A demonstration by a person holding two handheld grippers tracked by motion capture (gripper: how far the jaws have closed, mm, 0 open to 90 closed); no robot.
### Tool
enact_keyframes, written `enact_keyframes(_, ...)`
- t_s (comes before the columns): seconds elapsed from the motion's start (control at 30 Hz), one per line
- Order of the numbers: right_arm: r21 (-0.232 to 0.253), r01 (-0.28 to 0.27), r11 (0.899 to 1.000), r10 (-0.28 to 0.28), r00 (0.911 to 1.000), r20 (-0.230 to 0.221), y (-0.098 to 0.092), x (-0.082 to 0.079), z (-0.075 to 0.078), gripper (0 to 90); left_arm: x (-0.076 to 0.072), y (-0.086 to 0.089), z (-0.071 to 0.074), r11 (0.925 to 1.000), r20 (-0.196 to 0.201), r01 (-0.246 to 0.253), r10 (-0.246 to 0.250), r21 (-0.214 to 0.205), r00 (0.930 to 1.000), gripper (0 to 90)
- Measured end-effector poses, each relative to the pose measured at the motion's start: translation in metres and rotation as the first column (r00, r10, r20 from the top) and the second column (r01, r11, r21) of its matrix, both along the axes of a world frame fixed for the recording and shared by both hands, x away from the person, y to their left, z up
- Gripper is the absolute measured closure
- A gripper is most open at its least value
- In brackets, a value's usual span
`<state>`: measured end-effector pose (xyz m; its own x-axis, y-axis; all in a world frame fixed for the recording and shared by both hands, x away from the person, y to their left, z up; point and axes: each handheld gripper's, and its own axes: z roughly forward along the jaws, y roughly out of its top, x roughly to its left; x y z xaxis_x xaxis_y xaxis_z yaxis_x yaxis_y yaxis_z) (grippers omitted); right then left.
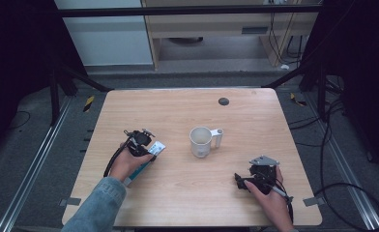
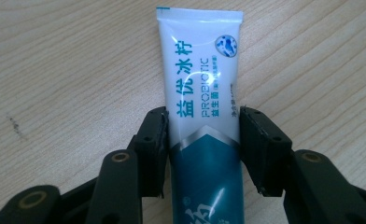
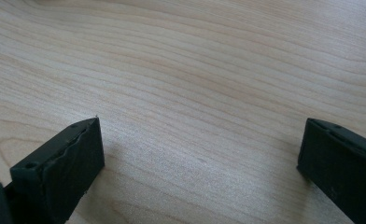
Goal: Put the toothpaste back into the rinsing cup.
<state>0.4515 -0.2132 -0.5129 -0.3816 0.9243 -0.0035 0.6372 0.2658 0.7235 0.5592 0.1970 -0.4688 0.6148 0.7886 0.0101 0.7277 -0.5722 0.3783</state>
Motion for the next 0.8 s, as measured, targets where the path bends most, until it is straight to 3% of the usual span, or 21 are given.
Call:
enact_keyframes(0.3,0.001,0.001,1.0,-0.001,1.0,0.0,0.0,0.0,0.0,0.5,0.001,-0.003,0.004,0.9997,-0.02,0.023,-0.023,0.007,0.9995,65.9)
enact_keyframes(0.4,0.001,0.0,1.0,0.0,1.0,0.0,0.0,0.0,0.0,0.5,0.0,-0.002,0.008,0.9994,-0.009,0.034,-0.034,-0.003,0.9994,74.0)
enact_keyframes(0.5,0.0,0.0,1.0,0.0,1.0,0.001,0.0,0.0,0.0,0.6,-0.003,0.0,0.011,0.9991,-0.002,0.042,-0.042,0.002,0.9991,76.2)
enact_keyframes(0.8,0.001,0.001,1.0,-0.001,1.0,0.0,0.0,0.0,0.0,0.5,-0.019,0.004,0.032,0.9976,0.087,0.029,-0.023,-0.064,0.9959,77.2)
